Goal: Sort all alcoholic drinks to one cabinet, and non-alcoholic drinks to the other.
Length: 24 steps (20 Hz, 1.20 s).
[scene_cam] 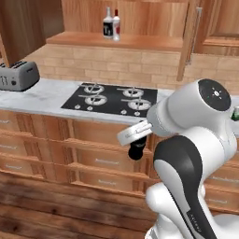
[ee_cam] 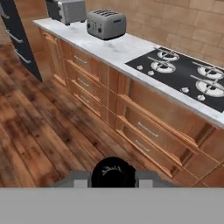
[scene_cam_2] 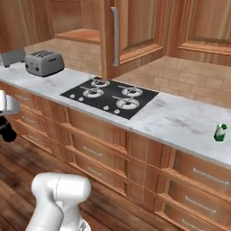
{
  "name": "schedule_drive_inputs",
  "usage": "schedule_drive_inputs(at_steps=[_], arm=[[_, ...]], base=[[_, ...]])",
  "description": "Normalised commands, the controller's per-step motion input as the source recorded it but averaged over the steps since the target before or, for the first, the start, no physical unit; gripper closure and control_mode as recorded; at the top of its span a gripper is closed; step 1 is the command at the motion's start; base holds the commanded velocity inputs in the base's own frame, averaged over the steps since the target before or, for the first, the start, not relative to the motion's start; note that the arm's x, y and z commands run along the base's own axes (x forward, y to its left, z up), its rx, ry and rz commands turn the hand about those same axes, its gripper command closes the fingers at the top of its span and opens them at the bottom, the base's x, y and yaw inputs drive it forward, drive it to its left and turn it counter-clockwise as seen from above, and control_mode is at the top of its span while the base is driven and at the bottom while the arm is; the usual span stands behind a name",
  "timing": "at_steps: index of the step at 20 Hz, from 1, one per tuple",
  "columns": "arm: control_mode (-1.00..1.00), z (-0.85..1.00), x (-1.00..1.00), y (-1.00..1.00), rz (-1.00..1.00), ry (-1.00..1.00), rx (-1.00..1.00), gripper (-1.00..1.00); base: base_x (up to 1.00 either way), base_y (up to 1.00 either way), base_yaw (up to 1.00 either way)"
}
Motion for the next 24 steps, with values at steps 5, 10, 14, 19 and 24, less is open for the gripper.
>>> schedule_drive_inputs(at_steps=[5, 10, 14, 19, 24], arm=[[1.00, 0.00, 0.00, 0.00, 0.00, 0.00, 0.00, 1.00], [1.00, 0.00, 0.00, 0.00, 0.00, 0.00, 0.00, 1.00], [1.00, 0.00, 0.00, 0.00, 0.00, 0.00, 0.00, 1.00], [1.00, 0.00, 0.00, 0.00, 0.00, 0.00, 0.00, 1.00], [1.00, 0.00, 0.00, 0.00, 0.00, 0.00, 0.00, 1.00]], base=[[-0.08, 0.86, 0.46], [0.00, 0.83, 0.44], [0.10, 0.77, 0.40], [0.65, 0.60, 0.29], [0.91, 0.33, 0.21]])
